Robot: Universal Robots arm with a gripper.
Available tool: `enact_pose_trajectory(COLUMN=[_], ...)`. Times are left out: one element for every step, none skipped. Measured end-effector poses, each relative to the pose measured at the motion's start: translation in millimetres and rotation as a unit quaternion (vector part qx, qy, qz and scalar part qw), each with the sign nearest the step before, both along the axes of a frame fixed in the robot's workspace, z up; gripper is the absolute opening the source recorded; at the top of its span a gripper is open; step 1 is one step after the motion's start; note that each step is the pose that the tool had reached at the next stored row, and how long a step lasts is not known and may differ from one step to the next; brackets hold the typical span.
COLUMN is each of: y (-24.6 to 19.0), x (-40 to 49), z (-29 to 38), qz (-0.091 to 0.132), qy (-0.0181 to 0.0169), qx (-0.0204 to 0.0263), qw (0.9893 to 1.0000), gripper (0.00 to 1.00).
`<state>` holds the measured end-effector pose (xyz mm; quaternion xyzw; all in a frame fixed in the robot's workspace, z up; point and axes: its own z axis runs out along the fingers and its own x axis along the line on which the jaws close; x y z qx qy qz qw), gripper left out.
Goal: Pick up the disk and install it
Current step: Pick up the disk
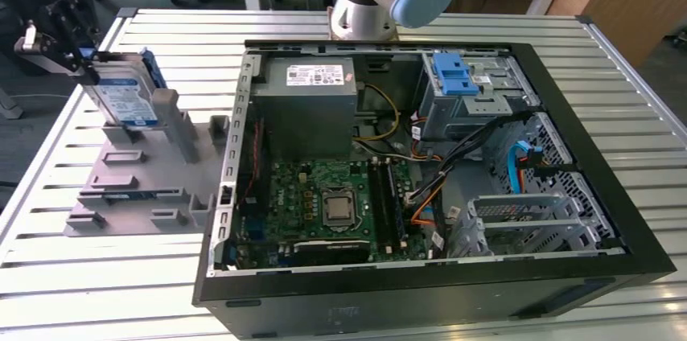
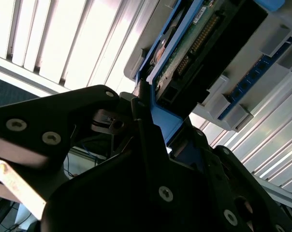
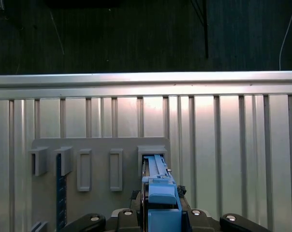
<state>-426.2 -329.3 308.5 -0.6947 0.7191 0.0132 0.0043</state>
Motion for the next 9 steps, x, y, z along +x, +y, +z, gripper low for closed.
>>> enact_pose_trajectory(y=[0.0, 0.0, 0.0, 0.0, 0.0, 0.0, 0.0, 0.0, 0.0], x=[0.0, 0.0, 0.0, 0.0, 0.0, 0.0, 0.0, 0.0, 0.0], z=[0.8, 1.7, 2.5, 3.2, 3.9, 4.6, 5.3, 5.9, 6.4], qz=[0.000, 0.000, 0.000, 0.000, 0.000, 0.000, 0.000, 0.000, 0.000], qy=[0.0000, 0.0000, 0.0000, 0.0000, 0.0000, 0.0000, 0.0000, 0.0000, 0.0000], qx=[0.0000, 0.0000, 0.0000, 0.0000, 0.0000, 0.0000, 0.0000, 0.0000, 0.0000], qw=[1.0000, 1.0000, 1.0000, 1.0000, 1.0000, 1.0000, 1.0000, 1.0000, 1.0000], gripper=[0.36, 0.36, 0.36, 0.36, 0.36, 0.36, 0.36, 0.36, 0.36])
